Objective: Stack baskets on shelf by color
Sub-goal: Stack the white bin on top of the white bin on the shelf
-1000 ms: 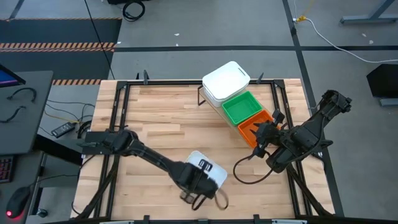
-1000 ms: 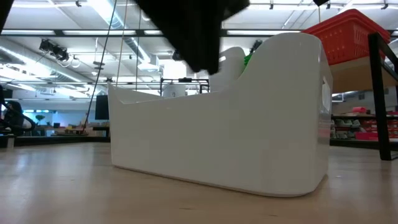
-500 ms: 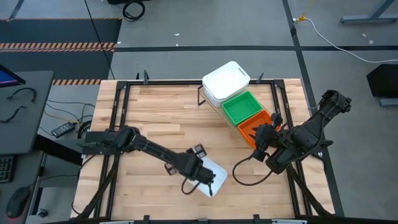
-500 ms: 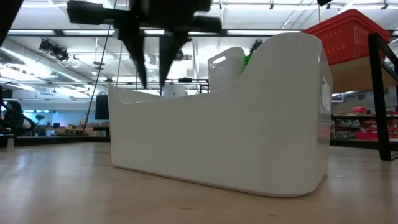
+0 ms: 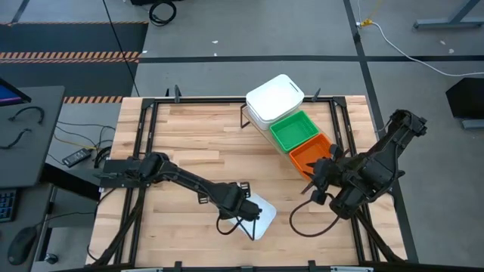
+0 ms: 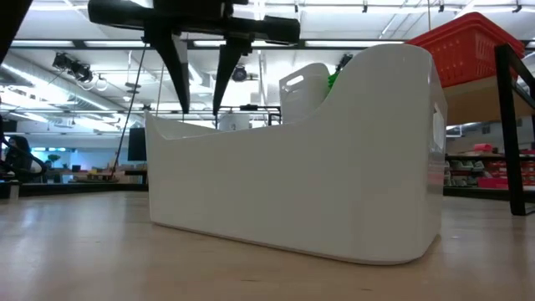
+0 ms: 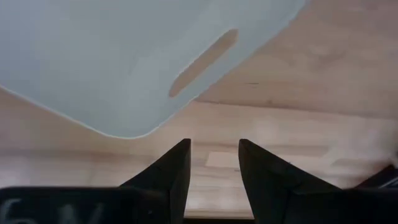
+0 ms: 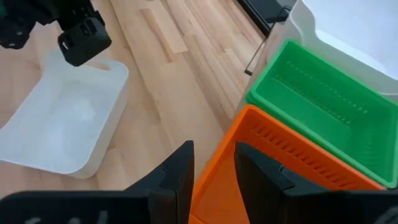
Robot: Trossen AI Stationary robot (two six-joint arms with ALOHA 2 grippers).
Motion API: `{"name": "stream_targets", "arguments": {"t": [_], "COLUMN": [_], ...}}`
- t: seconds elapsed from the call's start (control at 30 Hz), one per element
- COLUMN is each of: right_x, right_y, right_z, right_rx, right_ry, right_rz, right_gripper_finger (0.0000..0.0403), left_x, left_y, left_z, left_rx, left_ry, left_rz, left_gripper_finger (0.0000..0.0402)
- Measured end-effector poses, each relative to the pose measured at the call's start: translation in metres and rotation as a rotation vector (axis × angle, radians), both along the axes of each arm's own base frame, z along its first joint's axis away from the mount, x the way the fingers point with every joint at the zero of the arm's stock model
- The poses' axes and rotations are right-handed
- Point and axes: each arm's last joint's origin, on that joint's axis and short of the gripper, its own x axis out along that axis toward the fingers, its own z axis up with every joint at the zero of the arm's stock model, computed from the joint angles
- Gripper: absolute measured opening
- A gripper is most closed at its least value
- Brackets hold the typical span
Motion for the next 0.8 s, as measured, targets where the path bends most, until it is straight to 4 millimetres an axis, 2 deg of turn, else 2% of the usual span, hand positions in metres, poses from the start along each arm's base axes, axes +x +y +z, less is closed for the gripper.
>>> {"name": "stream_targets", "arguments": {"t": [0.23, 0.37, 0.47, 0.57, 0.8], "right_x": [0.001, 0.001, 0.001, 0.001, 0.002], "right_y": [0.002, 0.002, 0.002, 0.002, 0.003], "right_z": [0.000, 0.000, 0.000, 0.000, 0.001], "right_rx": [0.012, 0.011, 0.013, 0.015, 0.021], "right_ry": [-0.013, -0.013, -0.014, -0.017, -0.024], "right_rz": [0.005, 0.005, 0.005, 0.005, 0.005], "right_gripper_finger": [0.0120, 0.0120, 0.0120, 0.0121, 0.0121], "left_x": [0.003, 0.008, 0.012, 0.011, 0.017], "left_y": [-0.001, -0.005, -0.007, -0.007, -0.010], "left_z": [-0.010, -0.015, -0.015, -0.016, -0.043], "left_rx": [-0.039, 0.013, 0.001, -0.022, -0.026], "left_ry": [0.072, 0.039, -0.007, 0.018, 0.091], "left_rz": [-0.084, -0.148, -0.154, -0.151, -0.183], "left_gripper_finger": [0.0151, 0.0142, 0.0135, 0.0134, 0.0138]}}
